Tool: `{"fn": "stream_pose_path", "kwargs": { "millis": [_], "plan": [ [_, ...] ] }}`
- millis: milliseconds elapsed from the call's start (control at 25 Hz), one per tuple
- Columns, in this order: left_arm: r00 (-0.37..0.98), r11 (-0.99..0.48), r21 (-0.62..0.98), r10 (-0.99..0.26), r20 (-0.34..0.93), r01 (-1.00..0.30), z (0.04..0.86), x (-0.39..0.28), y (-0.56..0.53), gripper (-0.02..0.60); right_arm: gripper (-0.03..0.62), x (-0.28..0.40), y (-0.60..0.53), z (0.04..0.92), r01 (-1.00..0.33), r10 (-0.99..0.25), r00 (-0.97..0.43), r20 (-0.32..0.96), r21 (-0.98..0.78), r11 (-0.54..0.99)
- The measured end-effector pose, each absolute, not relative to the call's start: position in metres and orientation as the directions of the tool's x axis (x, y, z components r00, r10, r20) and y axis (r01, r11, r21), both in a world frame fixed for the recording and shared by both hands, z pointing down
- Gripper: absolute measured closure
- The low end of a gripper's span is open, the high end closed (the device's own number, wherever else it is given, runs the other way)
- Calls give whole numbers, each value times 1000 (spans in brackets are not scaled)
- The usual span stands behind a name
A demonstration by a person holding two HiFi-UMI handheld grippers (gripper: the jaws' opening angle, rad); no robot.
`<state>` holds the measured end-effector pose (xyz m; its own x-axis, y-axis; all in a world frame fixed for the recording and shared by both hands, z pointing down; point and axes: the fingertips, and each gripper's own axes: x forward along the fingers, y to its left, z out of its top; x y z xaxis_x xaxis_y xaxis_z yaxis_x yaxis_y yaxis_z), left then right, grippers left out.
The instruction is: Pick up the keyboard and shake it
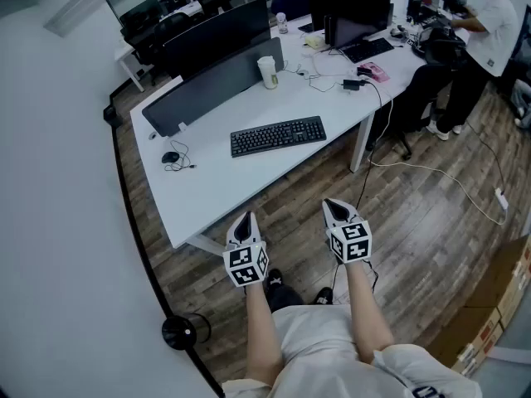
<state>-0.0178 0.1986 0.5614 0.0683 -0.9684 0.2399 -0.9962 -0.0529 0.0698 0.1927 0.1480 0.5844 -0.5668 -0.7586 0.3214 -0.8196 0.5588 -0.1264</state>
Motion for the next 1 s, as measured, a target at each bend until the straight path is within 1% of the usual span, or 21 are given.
{"fn": "stream_pose_path", "kwargs": {
  "millis": [240, 480, 640, 800, 1000],
  "plan": [
    [66, -46, 96, -974, 216, -994, 554, -15, 201, 568, 556, 202, 152, 581, -819, -762, -567, 311, -119, 561],
    [59, -34, 104, -967, 247, -994, 567, -16, 198, 568, 556, 201, 149, 593, -800, -740, -599, 305, -182, 572],
    [75, -46, 118, -962, 261, -992, 570, -16, 182, 568, 556, 206, 132, 597, -803, -743, -596, 304, -208, 559],
    [82, -60, 89, -960, 266, -994, 572, -23, 159, 568, 556, 203, 108, 600, -809, -754, -588, 294, -228, 542],
    [91, -65, 117, -968, 234, -991, 557, -33, 115, 568, 554, 201, 71, 591, -814, -761, -581, 288, -226, 536]
  ]
}}
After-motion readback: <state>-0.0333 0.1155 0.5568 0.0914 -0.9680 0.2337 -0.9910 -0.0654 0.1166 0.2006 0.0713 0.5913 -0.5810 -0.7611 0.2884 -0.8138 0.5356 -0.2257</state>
